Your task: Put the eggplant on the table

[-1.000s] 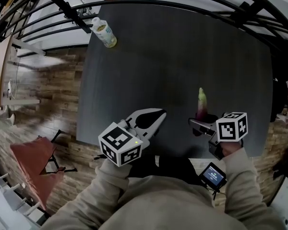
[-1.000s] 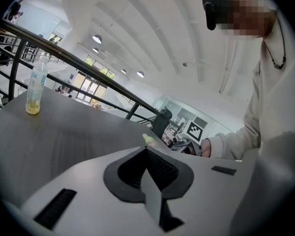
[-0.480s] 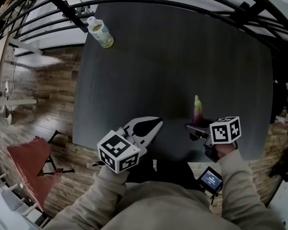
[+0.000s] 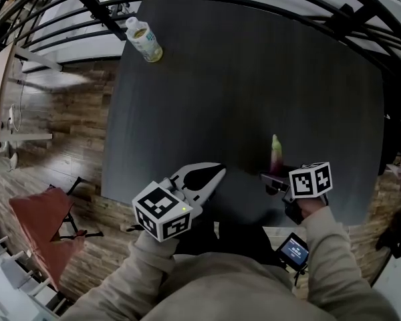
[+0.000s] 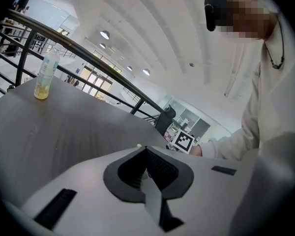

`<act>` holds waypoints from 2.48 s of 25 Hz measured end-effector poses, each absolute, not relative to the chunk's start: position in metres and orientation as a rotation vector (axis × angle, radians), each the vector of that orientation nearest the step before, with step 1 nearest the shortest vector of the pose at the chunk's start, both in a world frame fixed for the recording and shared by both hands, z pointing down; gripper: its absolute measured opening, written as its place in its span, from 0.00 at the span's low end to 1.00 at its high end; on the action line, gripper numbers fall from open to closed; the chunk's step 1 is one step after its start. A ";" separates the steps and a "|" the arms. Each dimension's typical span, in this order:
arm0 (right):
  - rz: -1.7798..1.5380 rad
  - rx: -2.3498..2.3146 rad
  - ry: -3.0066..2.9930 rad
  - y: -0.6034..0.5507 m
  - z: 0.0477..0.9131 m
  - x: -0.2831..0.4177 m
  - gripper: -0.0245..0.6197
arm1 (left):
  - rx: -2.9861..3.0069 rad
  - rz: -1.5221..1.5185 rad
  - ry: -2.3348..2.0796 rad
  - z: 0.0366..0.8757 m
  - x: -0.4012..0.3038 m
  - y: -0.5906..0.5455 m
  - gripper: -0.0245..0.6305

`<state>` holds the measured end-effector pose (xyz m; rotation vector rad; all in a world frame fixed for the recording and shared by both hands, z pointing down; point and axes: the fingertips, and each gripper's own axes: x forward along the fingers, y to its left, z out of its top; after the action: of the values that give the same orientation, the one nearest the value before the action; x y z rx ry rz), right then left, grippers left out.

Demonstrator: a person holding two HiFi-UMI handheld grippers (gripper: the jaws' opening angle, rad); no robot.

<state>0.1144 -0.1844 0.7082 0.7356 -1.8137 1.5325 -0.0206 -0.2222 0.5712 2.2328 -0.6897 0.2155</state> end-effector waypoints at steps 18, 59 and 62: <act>1.382 0.827 -1.707 -0.174 0.743 0.138 0.41 | 2.228 0.223 -0.689 0.575 -0.020 -0.215 0.05; 1.227 1.053 -2.478 -0.254 0.483 0.138 0.23 | 2.603 0.117 -0.525 0.406 0.010 -0.260 0.05; 1.130 1.057 -2.635 -0.258 0.433 0.134 0.09 | 2.646 0.031 -0.468 0.375 0.018 -0.258 0.05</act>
<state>0.1338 -0.2582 0.4328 1.0572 -2.6347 1.1301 0.0177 -0.2580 0.3754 2.6459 -0.4677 0.0311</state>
